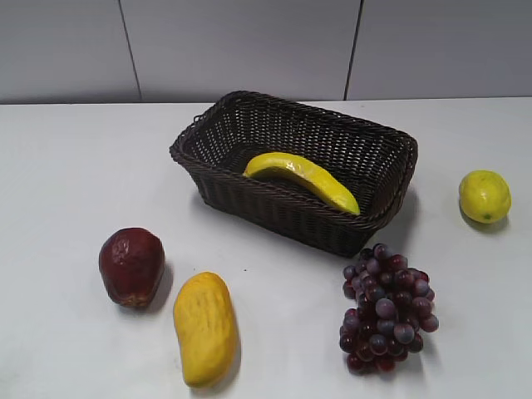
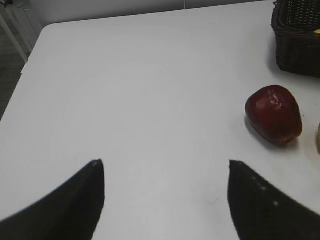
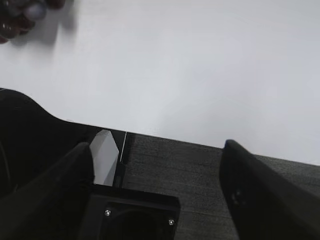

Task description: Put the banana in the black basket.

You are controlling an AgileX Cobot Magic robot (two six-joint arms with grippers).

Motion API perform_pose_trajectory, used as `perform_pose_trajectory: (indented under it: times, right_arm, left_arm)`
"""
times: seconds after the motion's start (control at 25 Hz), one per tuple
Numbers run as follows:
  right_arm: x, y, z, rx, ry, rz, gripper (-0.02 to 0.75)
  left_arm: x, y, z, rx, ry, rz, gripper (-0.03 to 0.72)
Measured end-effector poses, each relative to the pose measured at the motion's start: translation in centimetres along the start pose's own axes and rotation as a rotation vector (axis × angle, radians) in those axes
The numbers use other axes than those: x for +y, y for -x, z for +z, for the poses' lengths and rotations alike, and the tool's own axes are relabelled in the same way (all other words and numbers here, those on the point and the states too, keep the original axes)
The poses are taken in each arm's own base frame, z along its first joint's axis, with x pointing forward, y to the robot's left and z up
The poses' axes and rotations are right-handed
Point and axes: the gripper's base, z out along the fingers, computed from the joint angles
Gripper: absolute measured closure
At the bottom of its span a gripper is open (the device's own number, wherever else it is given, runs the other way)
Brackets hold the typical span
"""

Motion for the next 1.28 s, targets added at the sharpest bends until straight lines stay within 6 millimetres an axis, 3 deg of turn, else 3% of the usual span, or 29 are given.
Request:
perform_pose_trajectory:
  times: [0.16,0.6,1.12,1.28]
  right_arm:
    - [0.2,-2.5,-0.3,-0.079,-0.005,0.003,0.144]
    - [0.2,-6.3,-3.3,-0.492,-0.061,-0.02,0.145]
    - [0.4,-9.7,-4.6,-0.757,-0.086,-0.028,0.145]
    - [0.4,-9.9,-4.7,-0.771,-0.086,-0.028,0.145]
  left_arm:
    - [0.0,0.0,0.0,-0.001,-0.001,0.0,0.119]
    - [0.0,0.0,0.0,-0.001,-0.001,0.0,0.119]
    - [0.0,0.0,0.0,-0.001,-0.001,0.0,0.119]
    - [0.0,0.0,0.0,-0.001,-0.001,0.0,0.119]
